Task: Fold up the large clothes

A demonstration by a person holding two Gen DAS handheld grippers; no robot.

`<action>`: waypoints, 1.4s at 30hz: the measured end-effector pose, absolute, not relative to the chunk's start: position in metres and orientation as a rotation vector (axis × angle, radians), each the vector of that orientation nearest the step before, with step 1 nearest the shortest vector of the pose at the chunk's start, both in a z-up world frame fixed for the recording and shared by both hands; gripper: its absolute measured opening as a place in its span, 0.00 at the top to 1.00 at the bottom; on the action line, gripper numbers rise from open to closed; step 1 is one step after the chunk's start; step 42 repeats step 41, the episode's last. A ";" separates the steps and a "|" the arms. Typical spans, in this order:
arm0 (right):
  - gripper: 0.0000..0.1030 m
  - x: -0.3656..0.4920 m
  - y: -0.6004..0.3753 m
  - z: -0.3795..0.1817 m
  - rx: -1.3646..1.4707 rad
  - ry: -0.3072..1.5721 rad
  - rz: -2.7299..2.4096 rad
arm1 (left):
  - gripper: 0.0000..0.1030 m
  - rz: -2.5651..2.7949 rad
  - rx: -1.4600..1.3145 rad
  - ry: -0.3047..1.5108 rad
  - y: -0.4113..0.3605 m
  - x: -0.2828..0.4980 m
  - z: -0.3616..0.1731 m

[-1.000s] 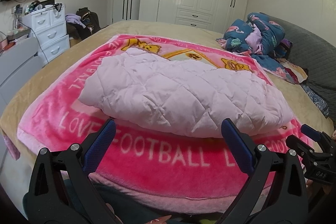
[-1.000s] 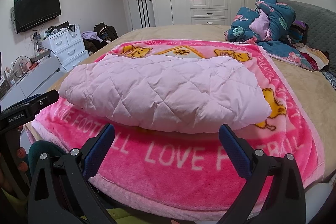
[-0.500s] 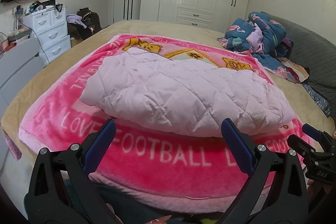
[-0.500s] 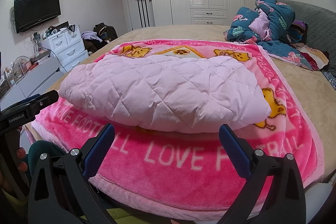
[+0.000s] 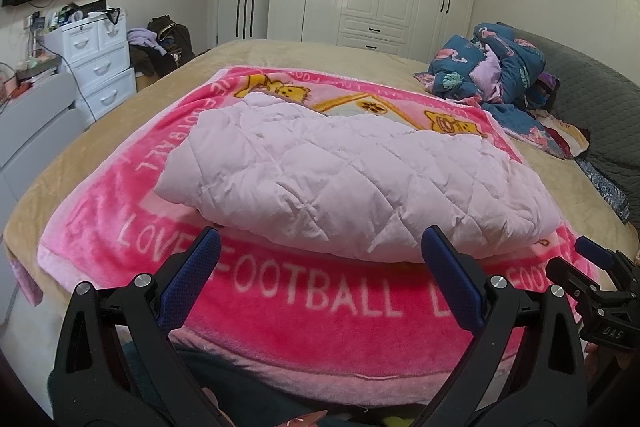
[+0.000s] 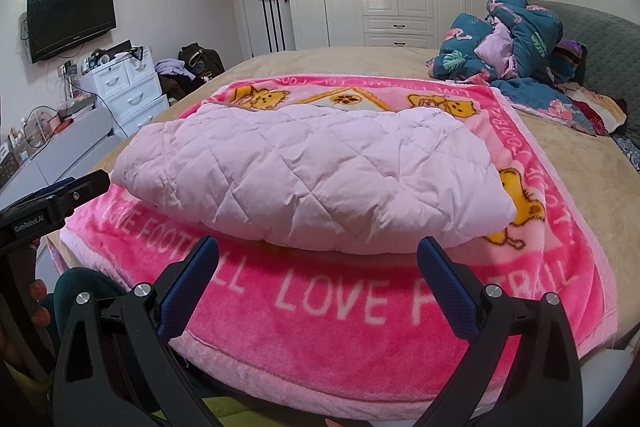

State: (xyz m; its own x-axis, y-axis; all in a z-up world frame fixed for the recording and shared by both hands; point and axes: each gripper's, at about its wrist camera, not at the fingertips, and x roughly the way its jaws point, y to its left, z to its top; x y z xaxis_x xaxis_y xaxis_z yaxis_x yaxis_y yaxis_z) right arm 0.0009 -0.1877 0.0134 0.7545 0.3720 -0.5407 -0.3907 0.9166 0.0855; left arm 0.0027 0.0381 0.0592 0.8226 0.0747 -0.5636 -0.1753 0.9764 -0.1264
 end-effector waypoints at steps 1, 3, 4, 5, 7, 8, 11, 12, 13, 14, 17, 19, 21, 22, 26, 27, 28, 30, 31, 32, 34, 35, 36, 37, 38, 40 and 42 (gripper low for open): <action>0.04 0.001 -0.188 0.014 -0.032 0.583 0.416 | 0.09 0.134 -0.176 0.591 0.039 0.002 0.059; 0.04 0.001 -0.188 0.014 -0.033 0.582 0.417 | 0.09 0.134 -0.176 0.591 0.038 0.003 0.059; 0.04 0.001 -0.188 0.014 -0.034 0.581 0.416 | 0.09 0.133 -0.175 0.590 0.039 0.002 0.059; 0.04 0.001 -0.188 0.014 -0.035 0.582 0.417 | 0.09 0.133 -0.174 0.591 0.038 0.002 0.059; 0.04 0.002 -0.188 0.014 -0.034 0.582 0.418 | 0.09 0.134 -0.174 0.592 0.039 0.002 0.060; 0.04 0.002 -0.187 0.014 -0.035 0.582 0.417 | 0.09 0.135 -0.173 0.592 0.038 0.003 0.060; 0.04 0.002 -0.188 0.014 -0.034 0.582 0.418 | 0.09 0.138 -0.172 0.593 0.040 0.002 0.060; 0.04 0.002 -0.187 0.014 -0.034 0.582 0.418 | 0.09 0.139 -0.172 0.593 0.040 0.002 0.060; 0.04 0.001 -0.187 0.014 -0.035 0.581 0.417 | 0.09 0.139 -0.171 0.593 0.040 0.002 0.060; 0.04 0.001 -0.187 0.014 -0.035 0.582 0.417 | 0.09 0.139 -0.172 0.593 0.040 0.002 0.060; 0.04 0.001 -0.187 0.014 -0.036 0.581 0.416 | 0.09 0.137 -0.172 0.594 0.039 0.002 0.060; 0.04 0.001 -0.187 0.014 -0.036 0.582 0.416 | 0.09 0.134 -0.168 0.597 0.042 0.001 0.060; 0.04 0.001 -0.187 0.014 -0.036 0.583 0.415 | 0.09 0.137 -0.161 0.602 0.043 0.001 0.059; 0.04 0.001 -0.187 0.015 -0.037 0.582 0.415 | 0.09 0.136 -0.156 0.603 0.044 0.001 0.059; 0.04 0.001 -0.188 0.016 -0.038 0.582 0.409 | 0.09 0.141 -0.127 0.622 0.040 0.003 0.057; 0.04 0.001 -0.188 0.016 -0.039 0.580 0.404 | 0.09 0.152 -0.115 0.632 0.041 0.003 0.056; 0.04 0.001 -0.189 0.017 -0.039 0.579 0.401 | 0.09 0.151 -0.110 0.639 0.038 0.004 0.055; 0.04 0.000 -0.193 0.016 -0.037 0.574 0.386 | 0.09 0.128 -0.116 0.650 0.038 0.005 0.053; 0.04 -0.001 -0.198 0.016 -0.023 0.566 0.366 | 0.09 0.117 -0.130 0.654 0.040 0.004 0.051; 0.04 -0.001 -0.205 0.016 -0.003 0.557 0.347 | 0.09 0.115 -0.137 0.663 0.042 0.005 0.049; 0.04 0.000 -0.231 0.012 0.051 0.534 0.265 | 0.09 0.143 -0.165 0.689 0.056 0.009 0.045; 0.04 0.003 -0.250 0.008 0.085 0.541 0.199 | 0.09 0.155 -0.181 0.699 0.064 0.014 0.043; 0.04 0.007 -0.276 0.001 0.125 0.548 0.115 | 0.09 0.178 -0.200 0.711 0.079 0.019 0.040; 0.04 0.009 -0.304 -0.007 0.152 0.542 0.023 | 0.09 0.215 -0.213 0.716 0.096 0.025 0.039; 0.04 0.010 -0.326 -0.014 0.162 0.547 -0.066 | 0.09 0.259 -0.225 0.718 0.114 0.031 0.037; 0.04 0.011 -0.395 -0.039 0.193 0.571 -0.315 | 0.09 0.381 -0.258 0.746 0.167 0.044 0.031; 0.04 0.007 -0.433 -0.054 0.199 0.582 -0.449 | 0.09 0.427 -0.278 0.754 0.192 0.050 0.029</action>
